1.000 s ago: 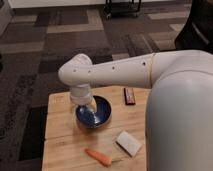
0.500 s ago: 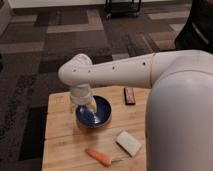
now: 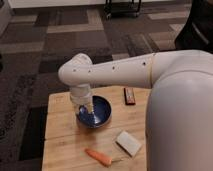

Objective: Push the eraser across the table

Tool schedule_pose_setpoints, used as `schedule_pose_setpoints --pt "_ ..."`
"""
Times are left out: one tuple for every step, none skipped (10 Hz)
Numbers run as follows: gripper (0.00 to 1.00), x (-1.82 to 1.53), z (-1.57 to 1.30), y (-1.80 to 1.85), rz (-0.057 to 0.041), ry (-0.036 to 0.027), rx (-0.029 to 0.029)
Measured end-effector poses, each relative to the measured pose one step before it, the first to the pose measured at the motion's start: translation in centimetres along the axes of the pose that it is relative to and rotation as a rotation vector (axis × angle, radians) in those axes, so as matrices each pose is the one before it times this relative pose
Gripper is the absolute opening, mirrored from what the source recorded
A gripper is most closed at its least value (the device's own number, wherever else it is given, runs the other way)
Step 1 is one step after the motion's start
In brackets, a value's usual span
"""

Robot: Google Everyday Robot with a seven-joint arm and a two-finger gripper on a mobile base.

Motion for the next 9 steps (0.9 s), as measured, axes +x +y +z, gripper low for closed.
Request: schedule_pose_setpoints --pt "0.70 -0.004 -0.006 -0.012 0.00030 -0.00009 -0.00006" --pt "0.77 0.003 0.002 0.013 -0.00031 0.00003 0.00003" --pt "0.80 -0.001 0.001 -0.008 0.00021 0.00005 0.00000" --pt "0.80 0.001 0.001 0.012 -0.00024 -0.00002 -0.00001" --pt "0.80 -0.002 0.001 -0.005 0.00007 0.00002 0.00003" --pt "0.80 0.000 -0.001 0.002 -0.00002 -0.00002 -0.00002" --pt "0.80 0.001 0.001 -0.001 0.00003 0.00003 0.00000" --pt "0.80 0.002 0.009 0.003 -0.00008 0.00015 0.00001" --pt "0.80 -0.002 -0.003 -0.002 0.00006 -0.00007 0.00001"
